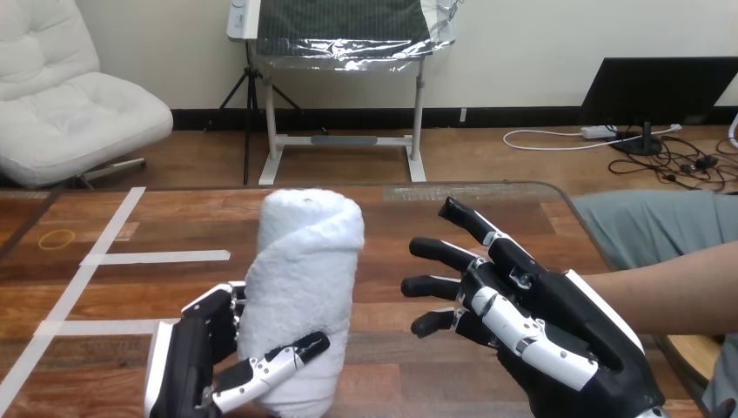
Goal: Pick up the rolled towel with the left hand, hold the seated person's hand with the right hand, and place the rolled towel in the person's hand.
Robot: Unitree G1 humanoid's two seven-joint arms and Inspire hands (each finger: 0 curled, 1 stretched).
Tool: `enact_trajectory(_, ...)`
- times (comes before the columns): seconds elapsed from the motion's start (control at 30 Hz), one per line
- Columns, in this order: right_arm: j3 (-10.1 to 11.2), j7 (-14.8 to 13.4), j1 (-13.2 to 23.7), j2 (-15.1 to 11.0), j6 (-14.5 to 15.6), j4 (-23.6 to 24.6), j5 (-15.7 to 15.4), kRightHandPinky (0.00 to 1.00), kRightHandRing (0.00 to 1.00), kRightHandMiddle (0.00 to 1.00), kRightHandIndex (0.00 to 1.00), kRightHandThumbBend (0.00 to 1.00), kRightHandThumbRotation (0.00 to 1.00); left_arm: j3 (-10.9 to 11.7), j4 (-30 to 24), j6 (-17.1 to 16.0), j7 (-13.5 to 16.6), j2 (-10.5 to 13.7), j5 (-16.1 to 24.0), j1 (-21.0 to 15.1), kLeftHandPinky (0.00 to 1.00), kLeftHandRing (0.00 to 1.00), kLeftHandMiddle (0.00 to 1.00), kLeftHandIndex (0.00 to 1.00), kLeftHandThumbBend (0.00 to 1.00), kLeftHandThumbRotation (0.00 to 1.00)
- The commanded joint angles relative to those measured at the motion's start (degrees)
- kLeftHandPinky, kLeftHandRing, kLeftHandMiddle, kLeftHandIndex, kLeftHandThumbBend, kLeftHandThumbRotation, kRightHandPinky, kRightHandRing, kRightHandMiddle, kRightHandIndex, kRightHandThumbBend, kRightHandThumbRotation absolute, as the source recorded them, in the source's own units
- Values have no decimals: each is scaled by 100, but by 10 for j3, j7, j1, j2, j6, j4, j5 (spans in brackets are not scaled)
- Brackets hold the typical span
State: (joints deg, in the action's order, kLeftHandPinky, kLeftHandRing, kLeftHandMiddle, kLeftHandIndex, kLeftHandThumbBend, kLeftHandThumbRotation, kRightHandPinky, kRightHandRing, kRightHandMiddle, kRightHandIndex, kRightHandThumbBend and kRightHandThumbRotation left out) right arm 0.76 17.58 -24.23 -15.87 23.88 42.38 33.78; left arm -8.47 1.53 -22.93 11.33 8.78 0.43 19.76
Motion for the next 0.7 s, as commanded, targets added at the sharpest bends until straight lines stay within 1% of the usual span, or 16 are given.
enact_trajectory(0.0,16,-6,30,5,-28,30,-3,53,69,81,94,0,0,22,-163,-6,-4,-27,-25,-24,32,36,43,50,64,0)
enact_trajectory(0.1,15,-11,28,8,-37,34,-15,51,68,80,92,0,0,20,-177,-1,-9,-28,-23,-18,32,36,43,50,65,0)
enact_trajectory(0.2,15,-25,27,11,-36,43,-30,49,67,78,90,0,0,20,-184,-1,-13,-29,-22,-15,33,36,43,50,65,0)
enact_trajectory(0.3,19,-28,31,9,-44,46,-43,47,66,78,89,1,0,19,-193,4,-15,-28,-14,-10,33,37,43,50,65,1)
enact_trajectory(0.33,22,-30,37,2,-55,45,-66,47,66,78,89,1,0,18,-197,5,-16,-29,-14,-8,33,37,43,51,65,2)
enact_trajectory(0.4,25,-32,43,-6,-68,45,-95,45,67,77,86,4,0,17,-202,8,-19,-30,-15,-5,34,36,43,51,66,3)
enact_trajectory(0.43,29,-39,50,-14,-74,46,-119,45,67,77,85,5,0,16,-204,8,-22,-30,-20,-3,34,36,43,51,66,3)
enact_trajectory(0.5,33,-46,55,-20,-79,48,-145,45,67,76,82,9,0,15,-208,10,-27,-31,-26,0,34,36,43,51,66,3)
enact_trajectory(0.53,38,-50,63,-29,-87,45,-168,45,67,76,81,11,0,13,-213,12,-31,-32,-31,3,34,36,43,51,66,3)
enact_trajectory(0.57,41,-51,68,-34,-93,43,-182,46,68,76,80,14,0,12,-216,13,-33,-32,-34,6,34,37,43,51,66,3)
enact_trajectory(0.6,43,-52,71,-36,-98,42,-193,46,68,75,79,16,0,12,-219,15,-35,-33,-36,8,34,37,43,51,66,4)
enact_trajectory(0.63,48,-58,77,-43,-96,44,-211,46,68,75,78,18,0,11,-221,13,-37,-34,-34,10,35,37,43,51,66,4)
enact_trajectory(0.67,51,-62,80,-46,-93,46,-221,46,68,75,77,22,0,10,-222,11,-38,-35,-32,12,35,37,43,51,66,4)
